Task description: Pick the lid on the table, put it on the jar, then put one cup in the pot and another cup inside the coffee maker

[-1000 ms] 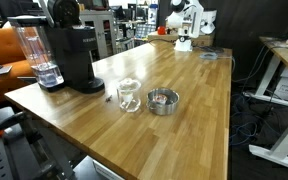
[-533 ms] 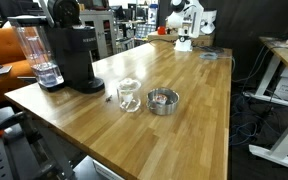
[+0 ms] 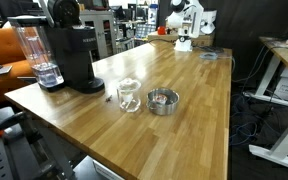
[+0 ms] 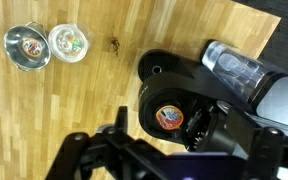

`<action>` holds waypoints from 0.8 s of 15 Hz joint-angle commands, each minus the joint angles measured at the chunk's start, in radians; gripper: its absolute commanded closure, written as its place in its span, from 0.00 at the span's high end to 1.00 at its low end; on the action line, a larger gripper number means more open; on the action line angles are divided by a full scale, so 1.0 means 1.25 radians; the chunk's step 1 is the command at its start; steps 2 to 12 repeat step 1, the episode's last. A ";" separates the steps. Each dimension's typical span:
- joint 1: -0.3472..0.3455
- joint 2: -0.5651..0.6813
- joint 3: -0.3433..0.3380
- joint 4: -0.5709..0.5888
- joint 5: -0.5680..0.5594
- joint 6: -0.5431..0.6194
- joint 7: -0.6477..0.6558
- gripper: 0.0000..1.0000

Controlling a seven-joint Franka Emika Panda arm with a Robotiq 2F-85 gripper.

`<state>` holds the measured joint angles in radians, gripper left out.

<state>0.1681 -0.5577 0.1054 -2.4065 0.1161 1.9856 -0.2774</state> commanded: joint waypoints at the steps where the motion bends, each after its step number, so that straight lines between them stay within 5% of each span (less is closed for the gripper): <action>1: 0.013 0.001 -0.011 0.002 -0.007 -0.002 0.006 1.00; 12: 0.013 0.001 -0.011 0.002 -0.007 -0.002 0.006 1.00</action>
